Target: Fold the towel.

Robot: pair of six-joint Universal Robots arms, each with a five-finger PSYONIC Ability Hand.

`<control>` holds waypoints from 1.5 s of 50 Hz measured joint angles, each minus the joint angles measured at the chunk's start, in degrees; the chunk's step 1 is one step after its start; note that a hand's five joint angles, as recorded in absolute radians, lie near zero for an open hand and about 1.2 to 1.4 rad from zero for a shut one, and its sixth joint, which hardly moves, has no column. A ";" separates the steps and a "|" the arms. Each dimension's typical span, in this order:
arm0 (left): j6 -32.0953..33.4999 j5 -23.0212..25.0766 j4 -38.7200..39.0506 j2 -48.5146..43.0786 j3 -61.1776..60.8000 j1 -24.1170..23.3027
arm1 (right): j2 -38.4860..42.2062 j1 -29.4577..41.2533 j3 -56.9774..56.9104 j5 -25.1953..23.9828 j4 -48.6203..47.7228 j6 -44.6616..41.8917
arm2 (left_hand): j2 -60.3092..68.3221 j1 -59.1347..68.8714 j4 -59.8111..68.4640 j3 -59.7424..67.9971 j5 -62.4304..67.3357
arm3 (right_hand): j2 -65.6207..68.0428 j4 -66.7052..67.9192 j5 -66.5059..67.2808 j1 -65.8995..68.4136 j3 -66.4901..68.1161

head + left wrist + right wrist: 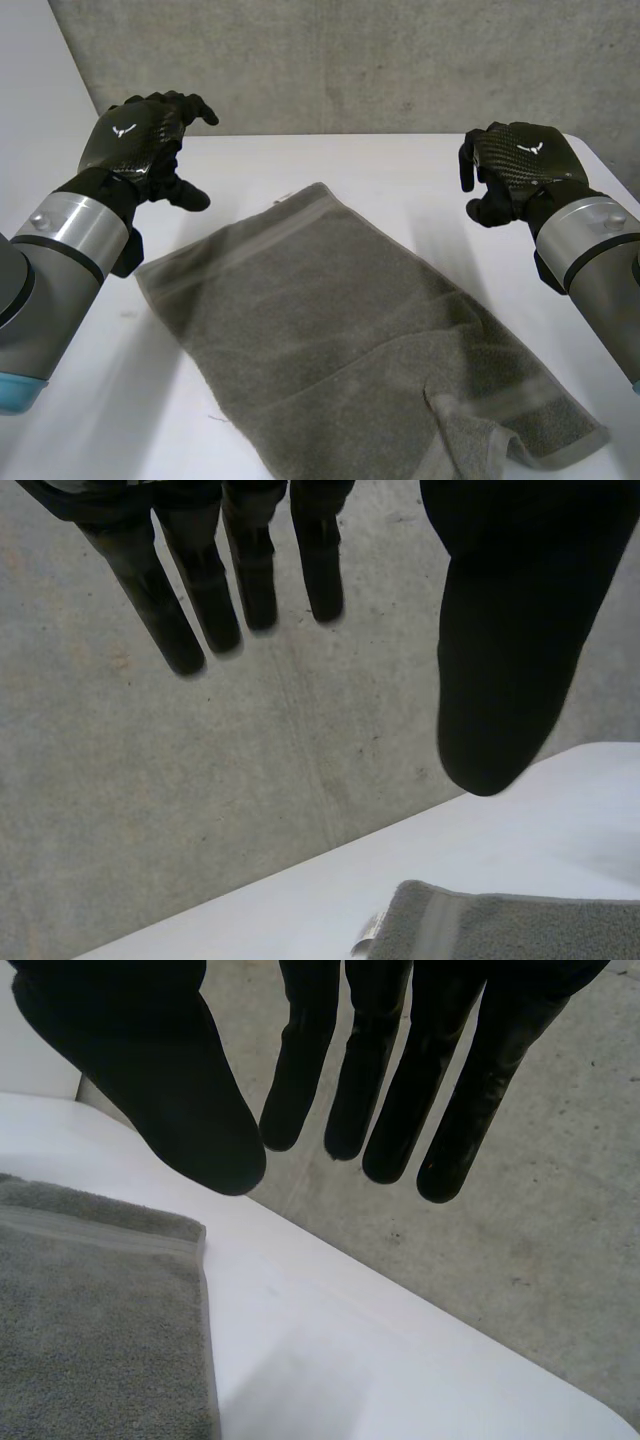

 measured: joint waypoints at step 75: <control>15.15 8.34 0.87 -5.62 -7.01 -0.67 | 7.70 -1.40 -7.35 -3.49 6.01 -12.43 | -7.37 -7.30 -7.32 -7.42 -7.18 | 9.80 11.17 10.09 3.76 11.19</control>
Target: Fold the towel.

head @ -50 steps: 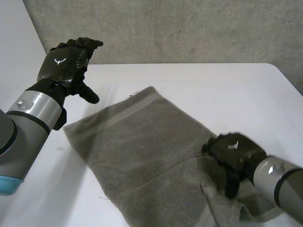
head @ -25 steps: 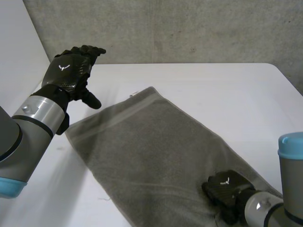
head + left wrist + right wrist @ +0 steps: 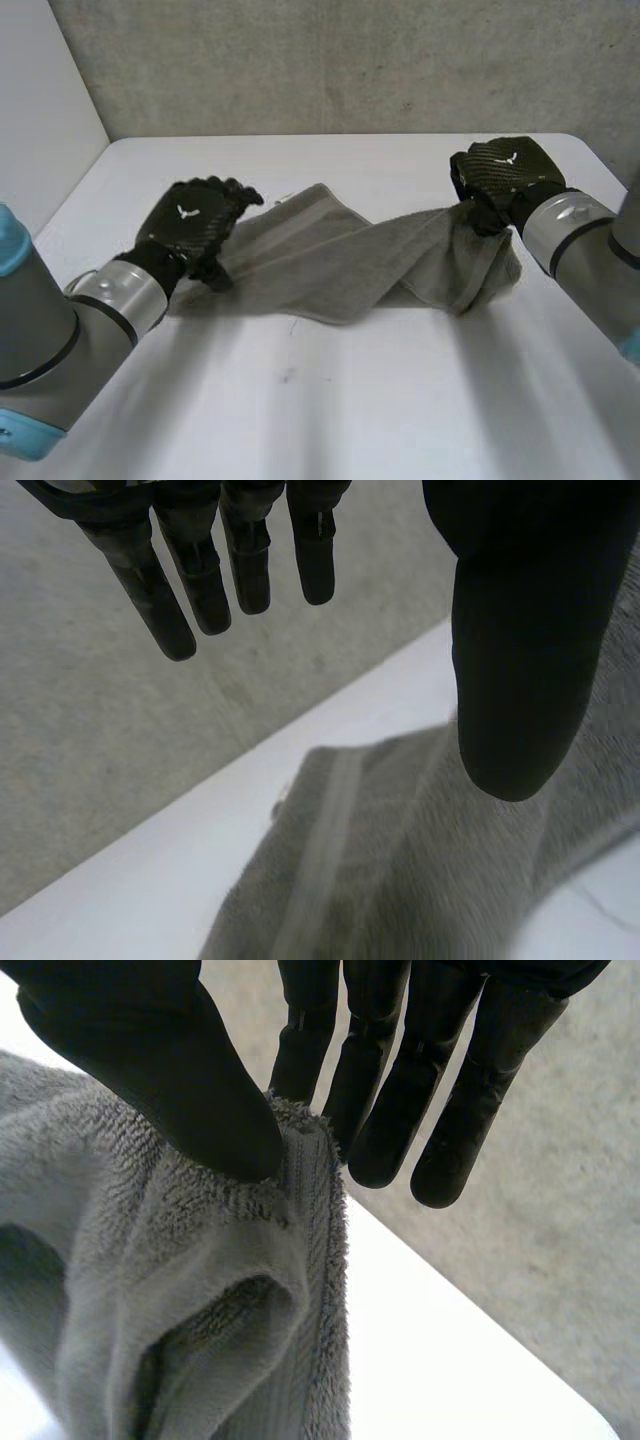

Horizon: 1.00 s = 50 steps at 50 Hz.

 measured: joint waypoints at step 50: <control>17.15 0.69 -0.39 -26.50 14.03 3.96 | 14.76 -3.25 -4.53 2.50 -3.22 -2.52 | 20.10 21.20 20.12 20.08 19.87 | 0.00 0.00 0.51 0.00 0.00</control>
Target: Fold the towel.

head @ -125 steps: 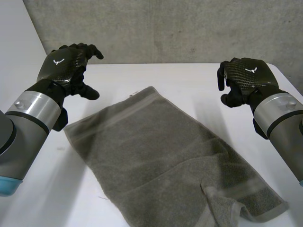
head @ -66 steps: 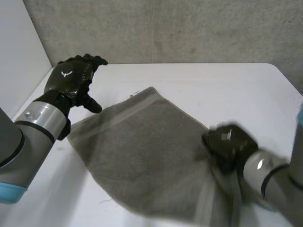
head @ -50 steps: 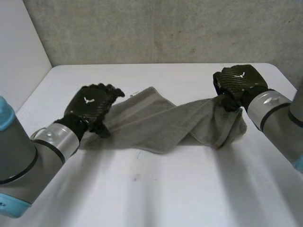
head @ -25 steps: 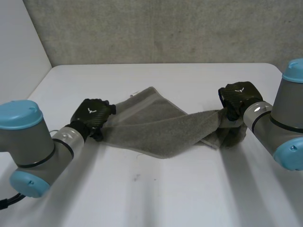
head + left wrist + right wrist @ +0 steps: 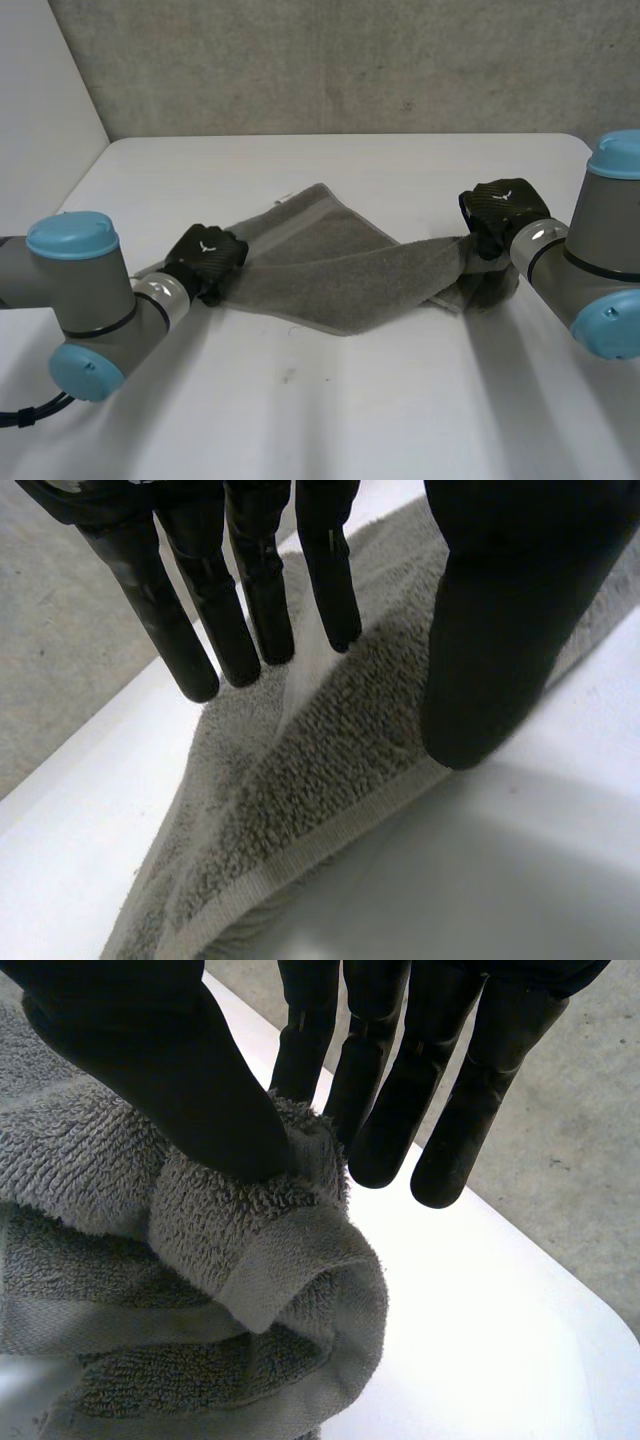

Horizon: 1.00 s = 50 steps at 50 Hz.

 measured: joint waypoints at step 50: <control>1.21 -7.26 -21.56 16.45 15.49 -2.12 | 8.47 0.82 -35.48 2.09 17.77 -10.89 | 30.06 26.77 30.20 30.11 29.68 | 0.40 0.33 0.28 0.30 -0.01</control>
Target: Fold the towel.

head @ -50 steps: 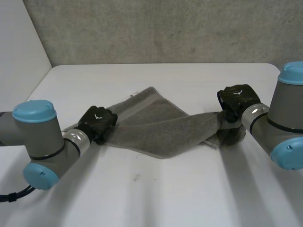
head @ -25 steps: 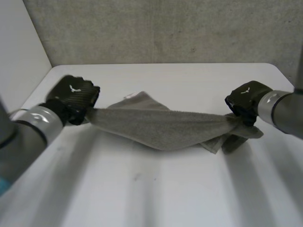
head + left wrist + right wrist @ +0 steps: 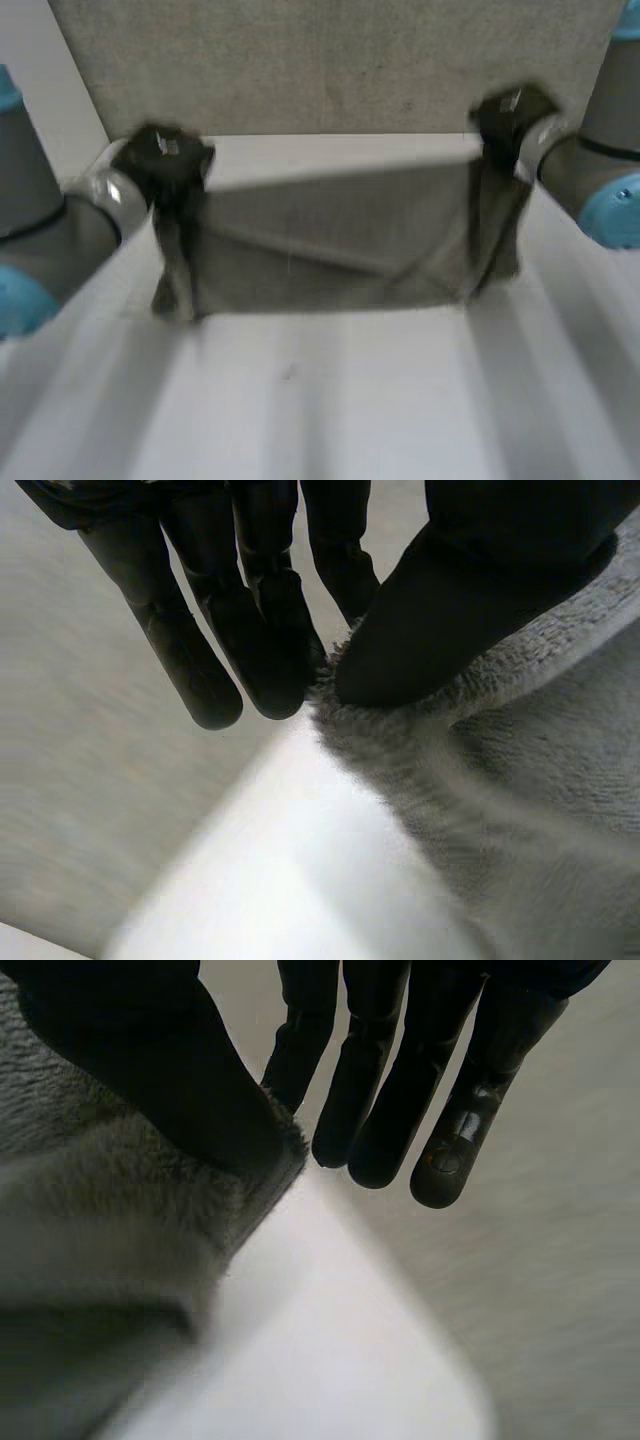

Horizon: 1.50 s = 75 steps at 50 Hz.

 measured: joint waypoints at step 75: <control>-9.38 -3.44 15.77 -3.06 -18.47 -2.89 | -19.07 2.30 60.81 -6.83 -25.98 8.65 | 0.09 0.33 0.02 0.02 0.24 | -38.10 -39.24 -38.09 -28.55 -38.66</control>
